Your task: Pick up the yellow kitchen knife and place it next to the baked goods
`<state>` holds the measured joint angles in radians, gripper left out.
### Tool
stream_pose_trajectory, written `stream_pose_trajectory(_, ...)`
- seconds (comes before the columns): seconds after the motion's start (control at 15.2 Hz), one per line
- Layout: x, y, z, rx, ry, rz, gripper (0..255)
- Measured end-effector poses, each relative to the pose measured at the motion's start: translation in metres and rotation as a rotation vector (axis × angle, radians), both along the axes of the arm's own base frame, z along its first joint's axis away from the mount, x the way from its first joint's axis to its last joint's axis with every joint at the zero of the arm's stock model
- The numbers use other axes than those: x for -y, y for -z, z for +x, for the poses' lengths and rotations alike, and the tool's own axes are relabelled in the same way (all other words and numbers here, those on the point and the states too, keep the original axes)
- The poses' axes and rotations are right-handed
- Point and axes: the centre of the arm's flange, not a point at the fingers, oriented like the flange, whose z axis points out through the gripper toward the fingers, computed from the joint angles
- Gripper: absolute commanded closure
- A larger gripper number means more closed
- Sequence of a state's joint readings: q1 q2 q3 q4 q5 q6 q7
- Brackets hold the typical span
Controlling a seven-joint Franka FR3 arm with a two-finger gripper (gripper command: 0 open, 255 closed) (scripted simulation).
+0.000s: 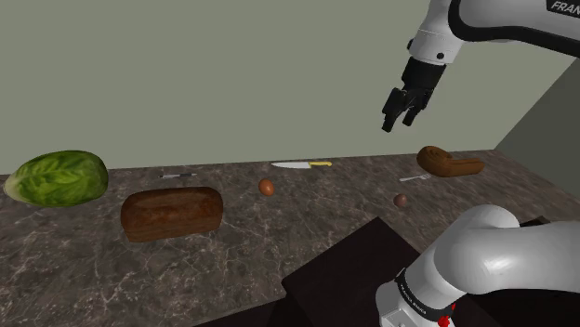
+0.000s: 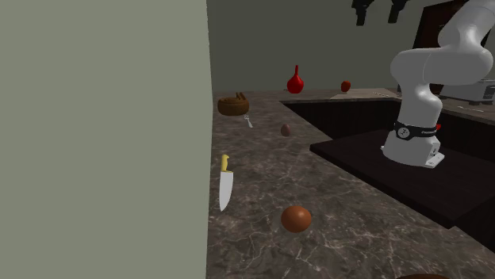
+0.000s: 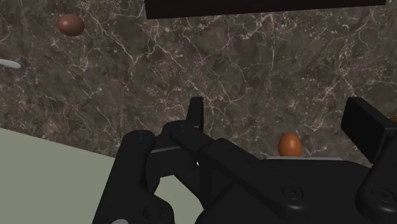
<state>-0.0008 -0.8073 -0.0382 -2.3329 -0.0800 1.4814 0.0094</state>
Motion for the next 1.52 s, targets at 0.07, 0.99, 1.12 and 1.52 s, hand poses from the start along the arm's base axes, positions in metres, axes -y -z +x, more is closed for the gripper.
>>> stream_pose_trajectory(0.07, 0.0, 0.0, 0.0, 0.0, 0.0, 0.0, 0)
stream_pose_trajectory(0.99, 0.058, 0.116, 0.114, -0.111, -0.336, -0.099, 0)
stream_pose_trajectory(1.12, 0.063, 0.136, 0.134, -0.128, -0.388, -0.114, 0)
stream_pose_trajectory(1.52, 0.077, 0.192, 0.187, -0.179, -0.545, -0.16, 0)
